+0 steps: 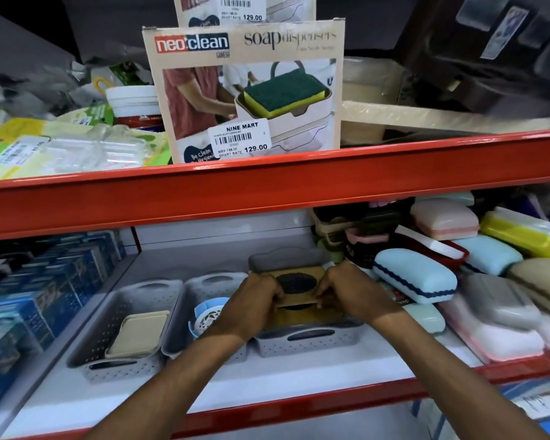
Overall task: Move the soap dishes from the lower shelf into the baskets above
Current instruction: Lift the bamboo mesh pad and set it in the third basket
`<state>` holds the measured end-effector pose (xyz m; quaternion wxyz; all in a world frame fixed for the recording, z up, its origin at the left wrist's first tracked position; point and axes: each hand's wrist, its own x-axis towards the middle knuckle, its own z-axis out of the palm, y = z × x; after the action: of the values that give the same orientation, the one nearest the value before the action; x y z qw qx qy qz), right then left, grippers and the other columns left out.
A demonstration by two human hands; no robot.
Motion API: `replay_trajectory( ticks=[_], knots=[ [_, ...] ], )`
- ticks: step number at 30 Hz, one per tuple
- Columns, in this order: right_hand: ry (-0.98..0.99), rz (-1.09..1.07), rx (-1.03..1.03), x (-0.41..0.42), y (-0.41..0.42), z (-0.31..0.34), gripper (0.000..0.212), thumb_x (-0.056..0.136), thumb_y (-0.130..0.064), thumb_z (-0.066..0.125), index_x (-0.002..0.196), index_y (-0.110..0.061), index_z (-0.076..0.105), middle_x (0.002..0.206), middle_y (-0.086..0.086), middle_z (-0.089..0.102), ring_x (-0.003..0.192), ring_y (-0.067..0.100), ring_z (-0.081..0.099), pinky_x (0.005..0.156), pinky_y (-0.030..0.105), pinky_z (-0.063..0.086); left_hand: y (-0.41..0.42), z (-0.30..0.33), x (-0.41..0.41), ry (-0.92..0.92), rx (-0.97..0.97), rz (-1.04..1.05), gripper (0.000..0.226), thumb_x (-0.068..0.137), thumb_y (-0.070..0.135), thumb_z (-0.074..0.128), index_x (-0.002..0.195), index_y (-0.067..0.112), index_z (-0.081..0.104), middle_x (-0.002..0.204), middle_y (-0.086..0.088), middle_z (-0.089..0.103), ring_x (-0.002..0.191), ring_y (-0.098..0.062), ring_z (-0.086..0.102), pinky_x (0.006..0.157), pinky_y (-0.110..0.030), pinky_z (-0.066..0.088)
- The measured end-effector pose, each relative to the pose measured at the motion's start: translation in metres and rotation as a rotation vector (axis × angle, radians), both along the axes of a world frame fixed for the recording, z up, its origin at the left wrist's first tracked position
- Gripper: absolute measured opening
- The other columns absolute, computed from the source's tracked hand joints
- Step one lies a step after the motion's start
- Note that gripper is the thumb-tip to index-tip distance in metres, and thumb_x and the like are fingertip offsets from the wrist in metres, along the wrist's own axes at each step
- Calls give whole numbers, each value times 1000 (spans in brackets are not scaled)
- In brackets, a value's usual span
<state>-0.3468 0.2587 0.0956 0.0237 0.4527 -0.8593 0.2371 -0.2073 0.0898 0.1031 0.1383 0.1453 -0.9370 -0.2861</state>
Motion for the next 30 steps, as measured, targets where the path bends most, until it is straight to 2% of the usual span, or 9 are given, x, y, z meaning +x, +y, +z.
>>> replay_trajectory(
  ticks=[3,5,7,9,13,16,20,23,30],
  knots=[
    [31,-3,75,3,-1,-5,14,87,-14,72,99,-16,78,104,6,74,94,20,69,88,36,57,9,2,2,-51,-1,-2,24,95,10,48,105,2,69,112,-22,65,101,-31,62,88,-37,49],
    [2,-21,95,2,-1,-9,14,88,-13,64,93,-14,77,101,8,72,92,25,68,85,41,57,10,1,3,-80,-78,-37,28,97,12,43,105,1,68,113,-22,64,103,-35,62,96,-45,52],
    [-21,-46,52,-1,-2,-14,19,88,-13,59,87,-16,77,98,5,71,84,18,69,81,39,60,5,-4,-3,-102,-26,-13,24,95,10,47,103,4,69,113,-19,66,104,-34,63,94,-42,53],
    [-21,-42,52,-1,-3,-16,19,88,-11,60,84,-16,78,96,4,71,80,15,69,79,37,61,2,-5,-7,-111,-41,-17,18,93,8,53,97,7,70,111,-18,67,101,-33,65,88,-39,54],
    [-40,-42,88,0,-4,-13,20,89,-8,60,87,-15,78,102,8,71,84,21,69,82,39,60,4,-3,-8,-143,-67,-44,22,90,18,53,91,4,70,103,-18,67,93,-36,65,89,-47,53],
    [-49,-49,107,2,-4,-12,19,90,-10,60,88,-14,79,105,9,71,87,22,69,84,40,60,2,-4,-12,-184,-47,-52,20,92,10,53,99,2,70,116,-25,64,107,-40,62,95,-49,54],
    [11,-22,145,7,-5,-7,20,91,-6,61,89,-16,78,105,9,72,89,21,70,84,37,60,0,-2,-9,-196,-99,-80,16,88,12,63,99,16,74,119,-13,60,101,-29,62,93,-40,54],
    [38,-10,167,7,-6,-8,15,88,-7,68,89,-18,78,106,6,72,91,19,69,86,36,59,2,2,-7,-190,-42,-66,14,86,18,61,93,13,71,112,-9,60,91,-23,63,90,-40,55],
    [60,-4,185,7,-5,-6,11,80,-9,76,84,-19,78,100,3,74,87,16,69,84,34,59,6,6,3,-133,-105,-146,18,91,14,56,99,5,69,120,-14,59,105,-33,62,97,-44,53]
  ],
)
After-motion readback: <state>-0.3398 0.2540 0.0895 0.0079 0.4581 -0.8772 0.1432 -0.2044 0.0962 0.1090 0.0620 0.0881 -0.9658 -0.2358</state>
